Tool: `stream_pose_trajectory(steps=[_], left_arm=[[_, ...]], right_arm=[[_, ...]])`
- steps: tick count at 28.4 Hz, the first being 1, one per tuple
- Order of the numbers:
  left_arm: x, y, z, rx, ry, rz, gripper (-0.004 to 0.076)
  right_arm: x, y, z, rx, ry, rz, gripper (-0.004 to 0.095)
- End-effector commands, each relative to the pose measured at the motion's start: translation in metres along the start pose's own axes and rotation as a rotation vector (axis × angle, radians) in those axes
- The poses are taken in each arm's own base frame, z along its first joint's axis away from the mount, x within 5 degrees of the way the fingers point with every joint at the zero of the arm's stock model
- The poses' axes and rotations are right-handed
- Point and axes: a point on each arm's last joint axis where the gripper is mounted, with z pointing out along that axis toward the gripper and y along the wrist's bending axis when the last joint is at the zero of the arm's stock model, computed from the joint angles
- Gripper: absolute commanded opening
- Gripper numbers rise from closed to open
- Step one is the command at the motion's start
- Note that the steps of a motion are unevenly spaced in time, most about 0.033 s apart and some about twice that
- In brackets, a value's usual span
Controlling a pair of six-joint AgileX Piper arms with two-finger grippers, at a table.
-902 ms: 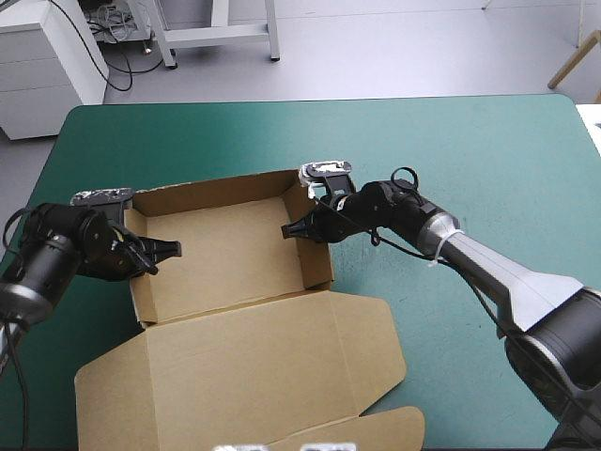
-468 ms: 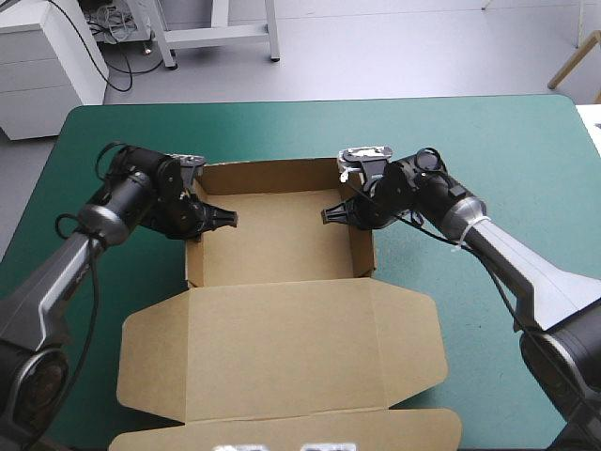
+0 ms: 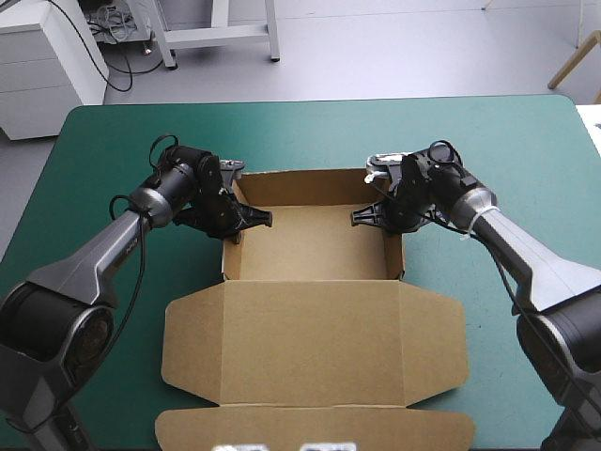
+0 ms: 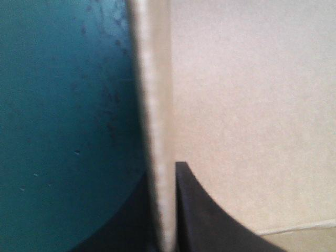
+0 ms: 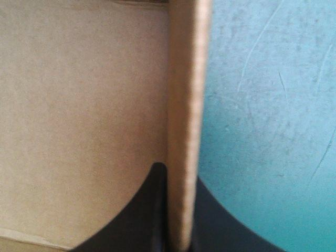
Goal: Fold the box
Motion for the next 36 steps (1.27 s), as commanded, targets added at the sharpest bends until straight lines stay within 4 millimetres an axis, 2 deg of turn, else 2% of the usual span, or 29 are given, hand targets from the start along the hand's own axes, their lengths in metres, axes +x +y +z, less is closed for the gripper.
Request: stream_pose_trajectory(steps=[1, 8, 11, 13, 17, 21, 23, 31, 34, 35, 36], left_arm=[[-0.003, 0.0, -0.019, -0.003, -0.073, 0.098, -0.001], [-0.004, 0.0, -0.019, -0.001, -0.081, 0.111, -0.0008], [-0.004, 0.0, -0.019, -0.001, -0.081, 0.111, 0.0032], [-0.004, -0.001, -0.019, 0.004, -0.08, 0.109, 0.0101], [-0.004, -0.002, -0.019, 0.016, -0.077, 0.103, 0.0318], [-0.005, -0.004, -0.019, 0.033, -0.087, 0.124, 0.055], [-0.005, -0.004, -0.02, 0.033, -0.089, 0.15, 0.0605], [-0.005, -0.004, -0.021, 0.034, -0.094, 0.153, 0.0601], [-0.01, -0.006, -0.033, 0.04, -0.115, 0.156, 0.0601], [-0.016, -0.009, -0.049, 0.048, -0.146, 0.16, 0.0601], [-0.018, -0.01, -0.055, 0.051, -0.156, 0.162, 0.0601]], right_arm=[[-0.003, -0.002, -0.016, 0.01, -0.026, -0.044, -0.0018], [-0.004, 0.0, -0.015, -0.013, -0.035, -0.019, -0.0006], [-0.004, -0.002, -0.015, 0.002, -0.034, -0.007, 0.0102], [-0.004, -0.002, -0.015, 0.008, -0.035, -0.005, 0.0248], [-0.008, -0.001, -0.017, 0.001, -0.06, 0.027, 0.0484], [-0.012, 0.0, -0.022, -0.003, -0.081, 0.027, 0.0513], [-0.012, 0.0, -0.023, -0.004, -0.083, 0.026, 0.0514], [-0.015, 0.001, -0.027, -0.013, -0.096, 0.04, 0.0513], [-0.02, 0.002, -0.036, -0.014, -0.126, 0.037, 0.0513], [-0.025, 0.003, -0.045, -0.019, -0.147, 0.036, 0.0513], [-0.027, 0.003, -0.052, -0.021, -0.155, 0.036, 0.0513]])
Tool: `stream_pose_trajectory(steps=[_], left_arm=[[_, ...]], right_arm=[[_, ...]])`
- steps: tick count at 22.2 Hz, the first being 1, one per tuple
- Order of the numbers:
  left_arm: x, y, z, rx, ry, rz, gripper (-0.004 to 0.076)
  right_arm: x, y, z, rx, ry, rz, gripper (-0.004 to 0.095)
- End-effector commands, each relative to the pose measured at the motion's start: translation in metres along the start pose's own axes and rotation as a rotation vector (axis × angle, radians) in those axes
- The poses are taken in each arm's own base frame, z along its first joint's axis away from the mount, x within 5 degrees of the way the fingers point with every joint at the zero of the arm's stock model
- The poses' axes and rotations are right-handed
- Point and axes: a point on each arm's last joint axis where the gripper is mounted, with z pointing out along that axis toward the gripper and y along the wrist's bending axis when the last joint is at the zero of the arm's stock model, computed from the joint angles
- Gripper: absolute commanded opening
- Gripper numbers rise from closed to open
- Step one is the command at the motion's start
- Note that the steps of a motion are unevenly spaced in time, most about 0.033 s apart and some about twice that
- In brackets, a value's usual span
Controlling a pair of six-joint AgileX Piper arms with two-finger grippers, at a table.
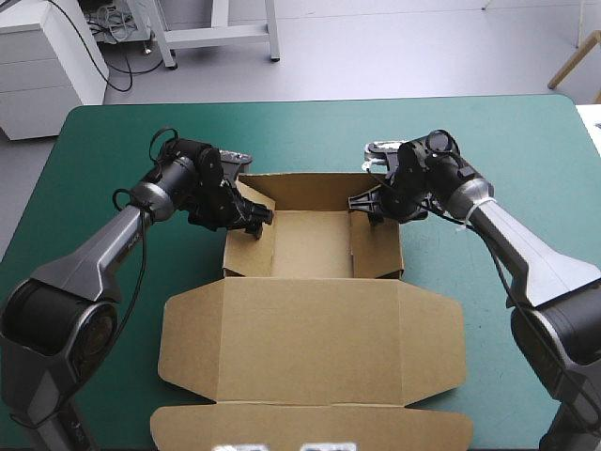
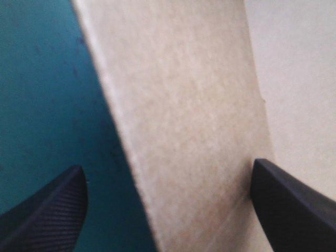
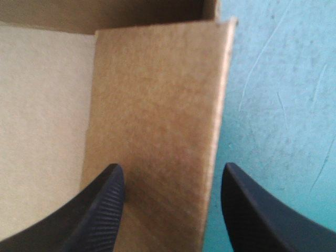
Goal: Fold the box
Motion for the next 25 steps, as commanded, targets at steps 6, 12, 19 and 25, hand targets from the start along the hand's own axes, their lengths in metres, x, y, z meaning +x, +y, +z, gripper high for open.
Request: stream_pose_trajectory(steps=[6, 12, 19, 25], left_arm=[[-0.026, -0.014, -0.129, 0.056, -0.295, 0.03, 0.0601], [-0.01, -0.014, -0.195, 0.066, -0.478, 0.06, 0.0505], [0.039, 0.0, -0.265, -0.063, -0.658, 0.149, -0.0005], [0.082, 0.003, -0.276, -0.041, -0.65, 0.177, -0.001]], right_arm=[[-0.02, -0.002, -0.088, 0.028, -0.172, -0.023, 0.0513], [-0.018, 0.002, -0.089, -0.014, -0.164, -0.01, 0.0513], [-0.014, 0.001, -0.079, -0.007, -0.128, -0.02, 0.0511], [-0.005, -0.002, -0.057, 0.01, -0.05, -0.019, 0.051]])
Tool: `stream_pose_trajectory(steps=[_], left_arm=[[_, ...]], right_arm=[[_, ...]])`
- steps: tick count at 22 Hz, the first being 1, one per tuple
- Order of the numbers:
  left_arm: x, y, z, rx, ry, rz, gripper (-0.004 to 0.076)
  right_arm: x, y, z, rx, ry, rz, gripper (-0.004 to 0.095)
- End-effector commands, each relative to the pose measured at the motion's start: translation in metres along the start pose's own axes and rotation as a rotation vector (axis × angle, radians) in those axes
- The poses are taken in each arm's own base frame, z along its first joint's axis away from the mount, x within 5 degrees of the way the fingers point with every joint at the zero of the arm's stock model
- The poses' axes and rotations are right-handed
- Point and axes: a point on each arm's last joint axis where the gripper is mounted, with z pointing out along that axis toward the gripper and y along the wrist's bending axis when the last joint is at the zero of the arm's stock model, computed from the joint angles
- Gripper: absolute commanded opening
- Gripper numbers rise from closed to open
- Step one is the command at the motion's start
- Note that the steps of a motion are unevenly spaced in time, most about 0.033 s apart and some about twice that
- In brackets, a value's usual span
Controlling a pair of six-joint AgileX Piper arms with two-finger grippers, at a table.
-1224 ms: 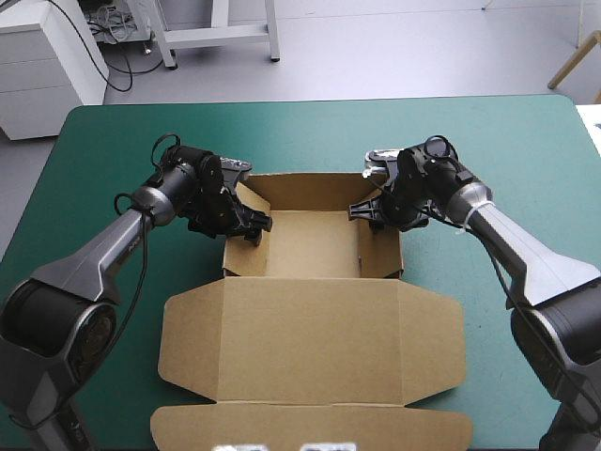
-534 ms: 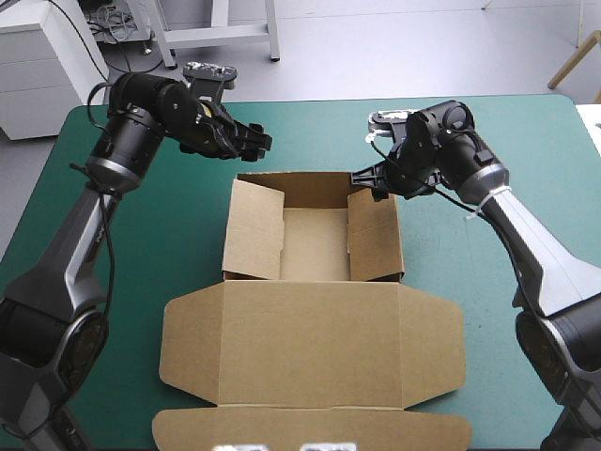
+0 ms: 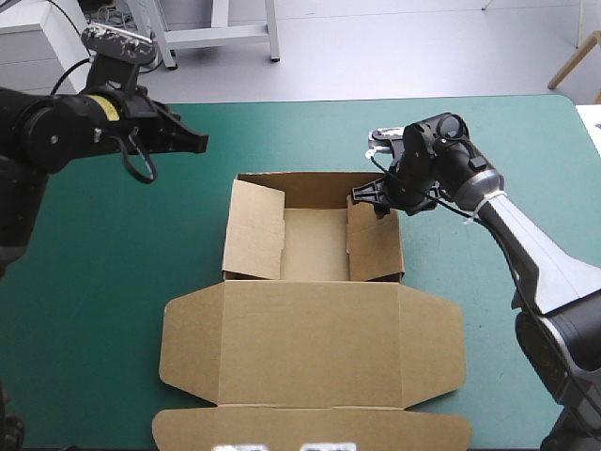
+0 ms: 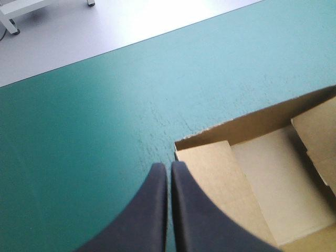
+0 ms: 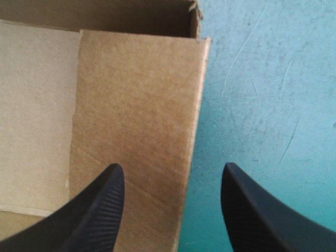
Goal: Fold the box
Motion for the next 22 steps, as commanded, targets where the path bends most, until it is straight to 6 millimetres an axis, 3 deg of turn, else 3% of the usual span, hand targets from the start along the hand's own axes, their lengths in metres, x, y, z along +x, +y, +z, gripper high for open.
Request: stream_pose_trajectory(steps=[1, 7, 10, 13, 15, 18, 21, 22], left_arm=[[0.022, -0.001, -0.03, 0.019, 0.029, 0.018, -0.001], [0.074, -0.001, -0.038, 0.031, 0.125, 0.059, -0.001], [0.123, -0.001, -0.036, 0.031, 0.167, 0.062, -0.001], [0.16, -0.001, -0.036, 0.032, 0.192, 0.064, -0.001], [0.199, -0.002, -0.031, 0.034, 0.232, 0.065, -0.001], [0.238, -0.002, -0.028, 0.035, 0.257, 0.067, -0.001], [0.278, -0.002, -0.027, 0.035, 0.278, 0.067, -0.001], [0.285, -0.002, -0.028, 0.035, 0.276, 0.067, -0.001]], right_arm=[[0.001, -0.002, -0.016, -0.012, -0.058, -0.006, 0.051], [0.0, 0.0, 0.0, -0.012, -0.018, -0.04, 0.05], [-0.002, 0.003, 0.018, -0.037, 0.03, -0.062, 0.0493], [-0.002, 0.005, 0.027, -0.054, 0.055, -0.068, 0.0461], [-0.002, 0.005, 0.029, -0.054, 0.057, -0.07, 0.0383], [-0.002, 0.005, 0.029, -0.053, 0.06, -0.071, 0.0234], [-0.002, 0.005, 0.032, -0.052, 0.067, -0.07, -0.0018], [-0.002, 0.005, 0.033, -0.051, 0.069, -0.07, -0.0018]])
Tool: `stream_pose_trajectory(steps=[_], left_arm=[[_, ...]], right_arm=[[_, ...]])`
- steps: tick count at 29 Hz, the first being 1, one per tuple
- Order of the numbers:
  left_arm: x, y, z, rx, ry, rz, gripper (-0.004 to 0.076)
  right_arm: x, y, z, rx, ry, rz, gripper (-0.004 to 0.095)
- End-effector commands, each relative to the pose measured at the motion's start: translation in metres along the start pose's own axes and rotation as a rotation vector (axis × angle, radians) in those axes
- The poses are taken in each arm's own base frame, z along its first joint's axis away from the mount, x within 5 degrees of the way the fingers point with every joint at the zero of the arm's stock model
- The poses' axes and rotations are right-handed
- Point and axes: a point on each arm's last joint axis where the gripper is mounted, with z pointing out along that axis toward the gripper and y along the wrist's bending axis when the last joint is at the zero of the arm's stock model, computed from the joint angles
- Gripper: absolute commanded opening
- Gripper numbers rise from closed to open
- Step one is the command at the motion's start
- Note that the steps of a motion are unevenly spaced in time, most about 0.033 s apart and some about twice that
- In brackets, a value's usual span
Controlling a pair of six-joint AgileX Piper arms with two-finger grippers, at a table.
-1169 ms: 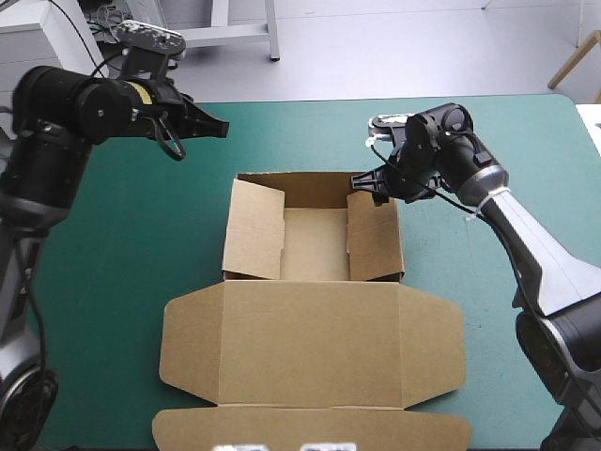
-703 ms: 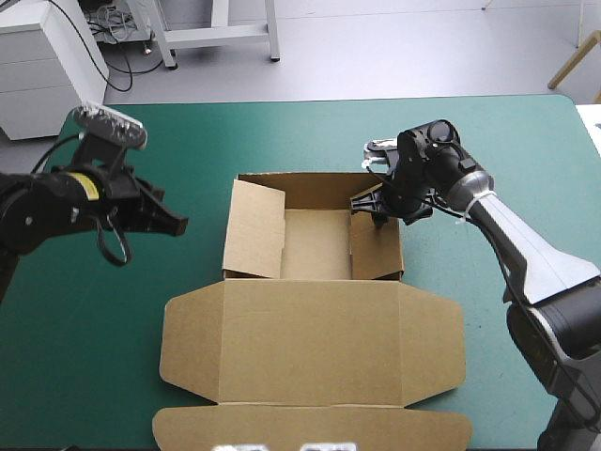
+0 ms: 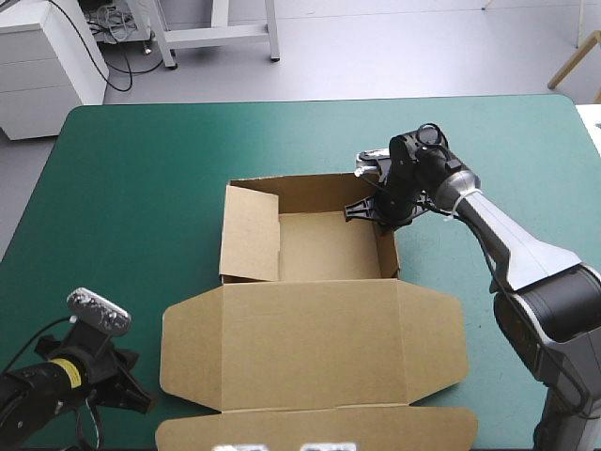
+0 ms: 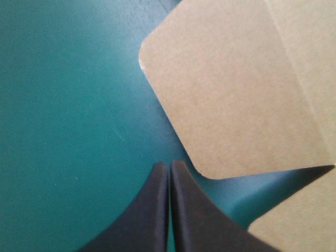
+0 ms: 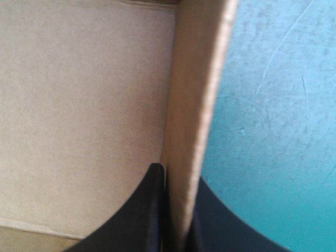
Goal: Fold the box
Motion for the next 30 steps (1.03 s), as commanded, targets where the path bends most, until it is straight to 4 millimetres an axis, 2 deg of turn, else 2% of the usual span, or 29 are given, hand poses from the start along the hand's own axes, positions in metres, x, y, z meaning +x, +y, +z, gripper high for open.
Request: stream_pose_trajectory(steps=[1, 7, 12, 15, 19, 23, 25, 28, 30], left_arm=[[0.017, -0.002, 0.004, 0.006, -0.059, -0.004, -0.001], [0.045, -0.004, 0.014, 0.006, -0.06, -0.004, -0.001], [0.051, -0.004, 0.008, -0.004, -0.11, -0.003, -0.001], [0.053, -0.003, 0.006, -0.019, -0.127, 0.002, -0.001], [0.054, -0.002, 0.005, -0.025, -0.128, 0.004, -0.001], [0.054, -0.002, 0.005, -0.025, -0.128, 0.004, -0.001], [0.054, -0.002, 0.005, -0.025, -0.128, 0.004, -0.001], [0.054, -0.002, 0.005, -0.025, -0.128, 0.004, -0.001], [0.054, -0.002, 0.005, -0.025, -0.128, 0.004, -0.001]], right_arm=[[-0.001, 0.0, -0.023, -0.017, -0.065, 0.001, -0.0019], [-0.002, -0.005, -0.025, -0.013, -0.074, 0.018, -0.0019], [-0.011, -0.04, -0.044, 0.008, -0.138, 0.08, -0.0019], [-0.011, -0.08, -0.061, 0.066, -0.183, 0.14, -0.0019], [0.002, -0.157, -0.083, 0.167, -0.224, 0.293, -0.0019], [0.027, -0.228, -0.099, 0.237, -0.237, 0.458, -0.0019], [0.042, -0.257, -0.104, 0.272, -0.237, 0.53, -0.0019], [0.066, -0.295, -0.113, 0.318, -0.24, 0.641, -0.0019], [0.079, -0.312, -0.118, 0.334, -0.24, 0.705, -0.0019]])
